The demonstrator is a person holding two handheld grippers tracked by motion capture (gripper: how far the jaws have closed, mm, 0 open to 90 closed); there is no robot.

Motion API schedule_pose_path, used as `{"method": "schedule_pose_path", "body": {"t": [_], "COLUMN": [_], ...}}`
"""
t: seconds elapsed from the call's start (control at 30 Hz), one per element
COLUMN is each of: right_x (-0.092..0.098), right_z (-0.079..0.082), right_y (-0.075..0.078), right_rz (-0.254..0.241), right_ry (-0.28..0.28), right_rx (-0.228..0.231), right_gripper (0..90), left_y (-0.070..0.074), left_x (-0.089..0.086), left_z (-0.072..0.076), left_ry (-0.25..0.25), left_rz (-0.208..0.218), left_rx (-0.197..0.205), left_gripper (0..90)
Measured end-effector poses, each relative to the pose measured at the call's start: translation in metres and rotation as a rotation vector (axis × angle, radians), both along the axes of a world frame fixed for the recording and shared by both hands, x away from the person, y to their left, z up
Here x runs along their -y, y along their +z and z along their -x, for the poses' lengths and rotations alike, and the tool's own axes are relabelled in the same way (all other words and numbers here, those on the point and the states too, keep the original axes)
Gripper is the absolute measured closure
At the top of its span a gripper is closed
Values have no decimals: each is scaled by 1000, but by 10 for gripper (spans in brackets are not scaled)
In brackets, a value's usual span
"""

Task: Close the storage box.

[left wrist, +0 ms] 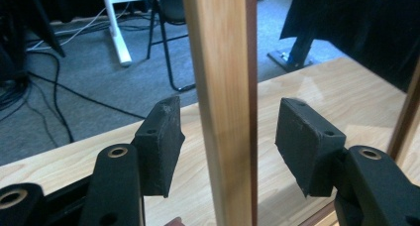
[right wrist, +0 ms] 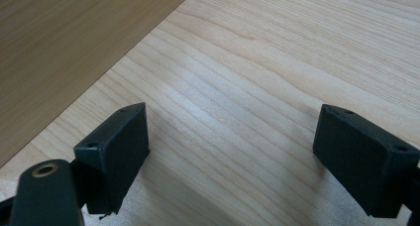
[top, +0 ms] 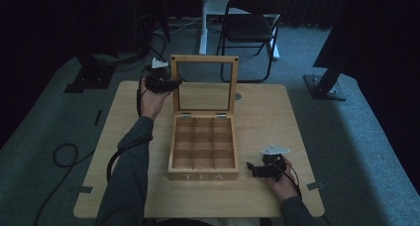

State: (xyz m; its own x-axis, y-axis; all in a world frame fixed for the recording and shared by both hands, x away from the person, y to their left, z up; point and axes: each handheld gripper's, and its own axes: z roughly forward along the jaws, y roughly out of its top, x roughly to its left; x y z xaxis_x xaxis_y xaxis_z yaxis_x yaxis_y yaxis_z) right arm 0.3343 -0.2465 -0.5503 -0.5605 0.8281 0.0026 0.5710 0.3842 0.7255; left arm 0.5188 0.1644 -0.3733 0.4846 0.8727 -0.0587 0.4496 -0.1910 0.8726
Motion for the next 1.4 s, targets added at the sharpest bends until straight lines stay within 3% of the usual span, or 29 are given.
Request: {"method": "schedule_pose_path", "body": {"t": [0.23, 0.57, 0.73, 0.83, 1.23, 1.4], "right_x": [0, 0, 0, 0, 0, 0], "right_z": [0, 0, 0, 0, 0, 0], "right_y": [0, 0, 0, 0, 0, 0], "right_rz": [-1, 0, 1, -1, 1, 1], "right_ry": [0, 1, 1, -1, -1, 0], "right_rx": [-1, 0, 1, -1, -1, 0], "right_gripper": [137, 137, 137, 137, 137, 137], "left_y": [4, 6, 7, 7, 12, 11], "left_x": [6, 6, 6, 2, -1, -3], "left_z": [-4, -6, -5, 1, 27, 39], "left_ry": [-29, -5, -2, -13, -47, -60], "left_rz": [7, 48, 69, 93, 95, 115], "left_rx": [11, 25, 13, 22, 64, 88], "left_gripper": [432, 433, 463, 491, 502, 500]}}
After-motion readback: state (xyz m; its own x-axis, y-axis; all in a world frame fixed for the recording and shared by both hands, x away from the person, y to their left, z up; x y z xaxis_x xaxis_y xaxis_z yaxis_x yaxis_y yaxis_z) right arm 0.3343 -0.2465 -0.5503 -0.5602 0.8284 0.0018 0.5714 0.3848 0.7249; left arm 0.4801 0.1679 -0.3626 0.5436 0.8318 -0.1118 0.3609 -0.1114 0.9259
